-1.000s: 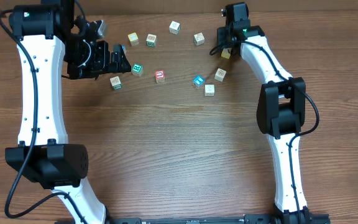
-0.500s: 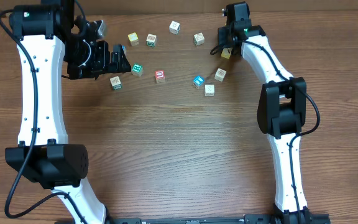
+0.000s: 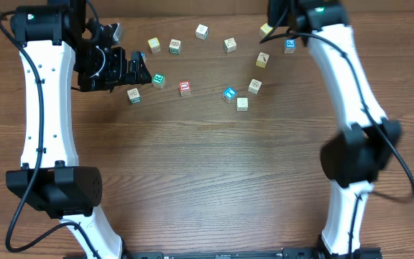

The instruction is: Form a horizontal line

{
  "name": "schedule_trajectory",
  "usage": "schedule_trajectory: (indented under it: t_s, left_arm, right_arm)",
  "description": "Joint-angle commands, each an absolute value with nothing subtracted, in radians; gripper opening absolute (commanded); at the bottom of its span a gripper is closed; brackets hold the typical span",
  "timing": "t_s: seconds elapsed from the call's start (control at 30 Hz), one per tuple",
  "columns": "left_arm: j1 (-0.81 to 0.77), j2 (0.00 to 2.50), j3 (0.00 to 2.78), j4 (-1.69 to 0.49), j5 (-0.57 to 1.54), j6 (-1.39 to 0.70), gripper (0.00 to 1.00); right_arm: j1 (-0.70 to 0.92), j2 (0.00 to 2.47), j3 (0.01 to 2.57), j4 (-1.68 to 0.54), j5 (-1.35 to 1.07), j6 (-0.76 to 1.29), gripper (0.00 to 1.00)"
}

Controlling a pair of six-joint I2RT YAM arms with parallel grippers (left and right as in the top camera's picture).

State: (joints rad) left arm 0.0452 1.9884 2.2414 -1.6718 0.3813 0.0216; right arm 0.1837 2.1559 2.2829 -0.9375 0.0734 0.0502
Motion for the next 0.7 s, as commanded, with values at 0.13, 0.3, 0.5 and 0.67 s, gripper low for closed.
schedule_trajectory:
  t_s: [0.13,0.3,0.5,0.67]
  left_arm:
    - [0.039,1.998,2.264,-1.670,0.382,0.019,1.00]
    - [0.039,1.998,2.264,-1.670,0.382,0.019,1.00]
    - [0.039,1.998,2.264,-1.670,0.382,0.019,0.99]
    - [0.039,1.998,2.264,-1.670,0.382,0.019,1.00]
  right_arm:
    - [0.179,1.901,2.286,-1.147,-0.066,0.131,0.18]
    - [0.179,1.840,2.285,-1.320,-0.151,0.131,0.18]
    - [0.179,1.844,2.191,-1.506,-0.299,0.131,0.18]
    - [0.191,1.844,1.954,-1.462,-0.419,0.130,0.18]
